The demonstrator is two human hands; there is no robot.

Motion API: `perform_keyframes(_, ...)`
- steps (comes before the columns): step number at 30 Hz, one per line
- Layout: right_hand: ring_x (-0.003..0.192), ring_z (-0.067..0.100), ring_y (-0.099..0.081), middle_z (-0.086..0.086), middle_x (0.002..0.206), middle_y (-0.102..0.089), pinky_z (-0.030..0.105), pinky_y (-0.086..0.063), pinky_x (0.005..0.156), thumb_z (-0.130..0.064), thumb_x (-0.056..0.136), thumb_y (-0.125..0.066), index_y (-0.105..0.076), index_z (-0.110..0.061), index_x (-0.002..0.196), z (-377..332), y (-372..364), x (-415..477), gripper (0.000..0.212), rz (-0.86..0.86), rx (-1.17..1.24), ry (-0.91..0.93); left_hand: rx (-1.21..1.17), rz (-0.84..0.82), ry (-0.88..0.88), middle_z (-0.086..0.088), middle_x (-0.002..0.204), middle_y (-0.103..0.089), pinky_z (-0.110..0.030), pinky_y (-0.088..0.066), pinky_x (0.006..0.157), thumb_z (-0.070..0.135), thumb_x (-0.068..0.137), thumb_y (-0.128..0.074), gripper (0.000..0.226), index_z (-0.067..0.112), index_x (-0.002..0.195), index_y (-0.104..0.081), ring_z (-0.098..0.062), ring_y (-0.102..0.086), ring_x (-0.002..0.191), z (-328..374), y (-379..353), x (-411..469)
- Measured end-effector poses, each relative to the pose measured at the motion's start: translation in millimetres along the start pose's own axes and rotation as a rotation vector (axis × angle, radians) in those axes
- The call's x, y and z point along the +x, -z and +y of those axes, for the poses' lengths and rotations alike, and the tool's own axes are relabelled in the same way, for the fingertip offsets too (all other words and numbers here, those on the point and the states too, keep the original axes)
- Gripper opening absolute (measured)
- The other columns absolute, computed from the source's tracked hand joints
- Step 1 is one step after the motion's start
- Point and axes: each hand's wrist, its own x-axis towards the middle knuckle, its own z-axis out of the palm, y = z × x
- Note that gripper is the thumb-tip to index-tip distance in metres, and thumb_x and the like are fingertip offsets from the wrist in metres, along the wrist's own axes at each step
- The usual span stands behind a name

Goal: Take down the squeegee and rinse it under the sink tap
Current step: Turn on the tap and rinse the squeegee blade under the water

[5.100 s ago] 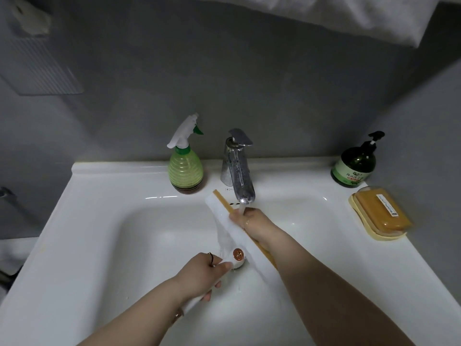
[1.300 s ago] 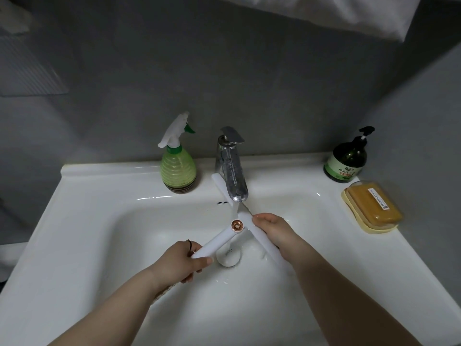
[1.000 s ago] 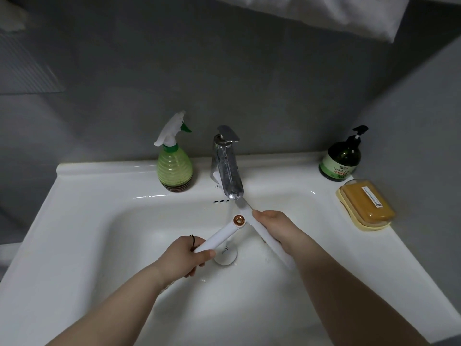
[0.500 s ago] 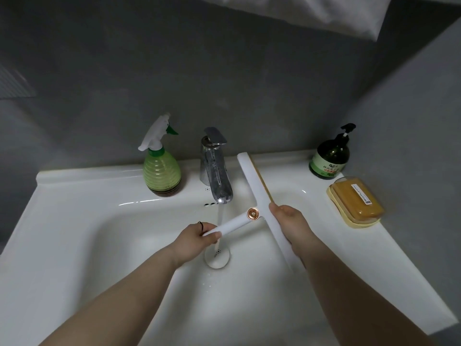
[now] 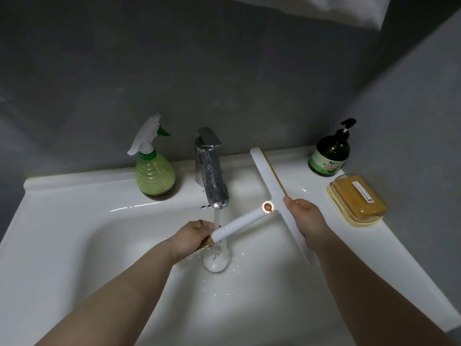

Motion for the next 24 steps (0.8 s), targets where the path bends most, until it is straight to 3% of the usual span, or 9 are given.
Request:
perform_keyframes(4,0.074,0.024,-0.043,0.013,0.076,-0.047,0.031,-0.034,0.071,-0.038,0.088,-0.049,-0.05,-0.007,0.069,-0.1,9.7,5.3,0.036,0.036,-0.017,-0.009,0.062,0.065,0.046,0.006,0.071,-0.056,-0.007,-0.037,0.058,0.03,0.098,-0.034,0.033,0.019,0.082,-0.061,-0.005,-0.049,0.065,-9.6,7.5,1.7)
perform_keyframes(6,0.075,0.025,-0.044,0.014,0.078,-0.048,0.031,-0.034,0.072,-0.038,0.088,-0.049,-0.052,-0.006,0.072,0.0,10.4,6.2,0.036,0.036,-0.027,-0.007,0.063,0.066,0.047,0.006,0.069,-0.054,-0.007,-0.038,0.056,0.03,0.098,-0.035,0.033,0.019,0.079,-0.059,-0.005,-0.047,0.064,-10.4,6.1,1.9)
perform_keyframes(9,0.076,0.024,-0.045,0.013,0.076,-0.05,0.032,-0.035,0.073,-0.038,0.088,-0.048,-0.051,-0.007,0.068,0.3,7.6,5.6,0.037,0.026,-0.044,-0.016,0.072,-0.009,-0.018,0.004,0.057,-0.042,-0.02,-0.032,0.056,0.022,0.098,-0.036,0.037,0.017,0.064,-0.047,-0.007,-0.036,0.052,-11.5,3.8,-0.4)
perform_keyframes(12,0.078,0.025,-0.045,0.015,0.081,-0.049,0.031,-0.035,0.074,-0.037,0.089,-0.048,-0.054,-0.006,0.076,1.0,2.8,2.9,0.034,0.005,-0.026,-0.03,0.067,-0.018,-0.07,0.009,0.051,-0.041,-0.007,-0.035,0.048,0.013,0.095,-0.045,0.041,0.017,0.055,-0.043,-0.006,-0.036,0.049,-12.3,2.4,-3.9)
perform_keyframes(14,0.077,0.024,-0.044,0.015,0.081,-0.047,0.031,-0.034,0.074,-0.037,0.089,-0.047,-0.053,-0.006,0.079,1.5,-1.4,0.6,0.033,-0.009,-0.02,-0.037,0.107,0.022,-0.066,0.005,0.057,-0.044,-0.008,-0.038,0.053,0.016,0.093,-0.051,0.036,0.018,0.057,-0.047,-0.009,-0.041,0.056,-13.7,3.0,-5.6)
perform_keyframes(17,0.07,0.02,-0.044,0.009,0.075,-0.047,0.03,-0.035,0.072,-0.037,0.09,-0.045,-0.053,-0.006,0.082,2.7,-9.4,-2.6,0.033,-0.013,-0.032,-0.053,0.198,0.077,-0.03,0.003,0.062,-0.045,-0.026,-0.039,0.066,0.029,0.089,-0.056,0.031,0.019,0.061,-0.048,-0.016,-0.044,0.062,-16.0,7.1,-7.9)
perform_keyframes(20,0.057,0.017,-0.045,0.006,0.065,-0.046,0.027,-0.036,0.057,-0.036,0.092,-0.042,-0.049,-0.006,0.081,1.7,-19.5,-7.9,0.033,-0.028,-0.029,-0.065,0.396,0.167,-0.011,0.005,0.06,-0.044,-0.028,-0.036,0.062,0.046,0.086,-0.054,0.037,0.02,0.062,-0.043,-0.017,-0.044,0.058,-13.8,10.5,-16.1)
perform_keyframes(24,0.058,0.019,-0.046,0.011,0.068,-0.048,0.026,-0.035,0.055,-0.033,0.092,-0.04,-0.047,-0.005,0.083,1.7,-38.8,-19.4,0.031,-0.079,-0.063,-0.053,0.507,0.177,-0.022,0.005,0.068,-0.054,-0.026,-0.036,0.057,0.049,0.087,-0.05,0.029,0.026,0.069,-0.046,-0.014,-0.047,0.059,-6.5,4.8,-27.6)
